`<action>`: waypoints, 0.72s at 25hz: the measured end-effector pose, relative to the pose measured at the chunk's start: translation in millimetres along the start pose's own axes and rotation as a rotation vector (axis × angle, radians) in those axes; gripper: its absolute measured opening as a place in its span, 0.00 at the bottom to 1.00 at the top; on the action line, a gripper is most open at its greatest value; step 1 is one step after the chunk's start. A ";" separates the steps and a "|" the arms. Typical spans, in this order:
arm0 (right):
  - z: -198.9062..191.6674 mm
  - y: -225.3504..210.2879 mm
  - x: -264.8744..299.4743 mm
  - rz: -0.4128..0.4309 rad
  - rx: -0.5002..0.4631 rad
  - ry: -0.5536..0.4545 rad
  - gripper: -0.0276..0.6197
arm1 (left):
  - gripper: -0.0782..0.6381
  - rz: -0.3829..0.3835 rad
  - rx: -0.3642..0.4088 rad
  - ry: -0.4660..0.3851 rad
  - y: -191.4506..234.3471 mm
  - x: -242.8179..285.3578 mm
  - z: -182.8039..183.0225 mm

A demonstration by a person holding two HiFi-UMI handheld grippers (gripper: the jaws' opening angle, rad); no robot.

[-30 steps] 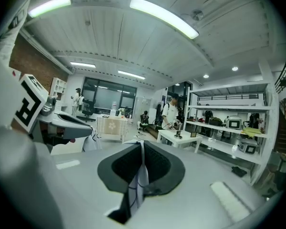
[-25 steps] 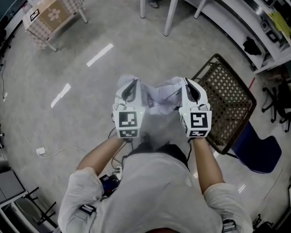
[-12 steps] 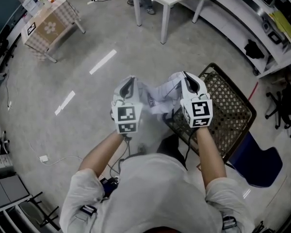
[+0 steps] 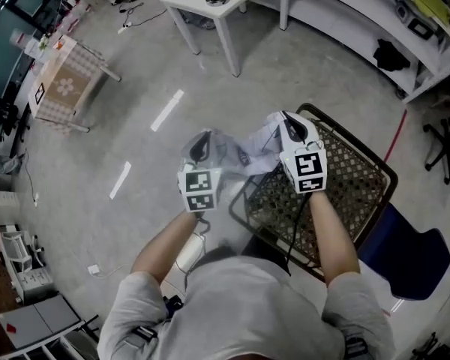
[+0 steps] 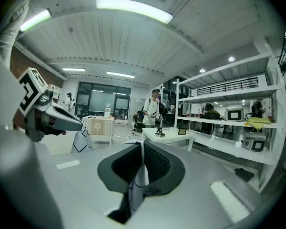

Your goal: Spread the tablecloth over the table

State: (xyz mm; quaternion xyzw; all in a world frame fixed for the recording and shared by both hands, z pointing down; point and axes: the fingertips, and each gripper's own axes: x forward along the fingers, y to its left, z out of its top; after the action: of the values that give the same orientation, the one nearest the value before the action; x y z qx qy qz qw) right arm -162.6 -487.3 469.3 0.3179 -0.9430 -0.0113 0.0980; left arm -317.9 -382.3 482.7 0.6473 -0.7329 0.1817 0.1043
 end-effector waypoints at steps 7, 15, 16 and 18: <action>-39.1 -120.4 -14.4 -0.119 0.012 -0.012 0.05 | 0.14 -0.079 0.050 0.016 -94.3 87.7 25.1; -80.0 -238.3 -42.6 -0.286 0.130 -0.023 0.05 | 0.14 -0.177 0.114 -0.049 -179.2 182.5 74.4; -84.3 -251.4 -46.4 -0.300 0.147 -0.026 0.05 | 0.14 -0.186 0.117 -0.057 -187.6 194.4 82.4; -89.8 -276.6 -53.7 -0.331 0.175 -0.033 0.05 | 0.14 -0.210 0.121 -0.072 -202.8 215.8 100.4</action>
State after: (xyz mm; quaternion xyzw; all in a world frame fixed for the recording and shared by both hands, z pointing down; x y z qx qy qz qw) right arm 61.7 -672.0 524.7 0.4756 -0.8768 0.0493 0.0512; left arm -139.9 -638.6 501.5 0.7316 -0.6522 0.1902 0.0569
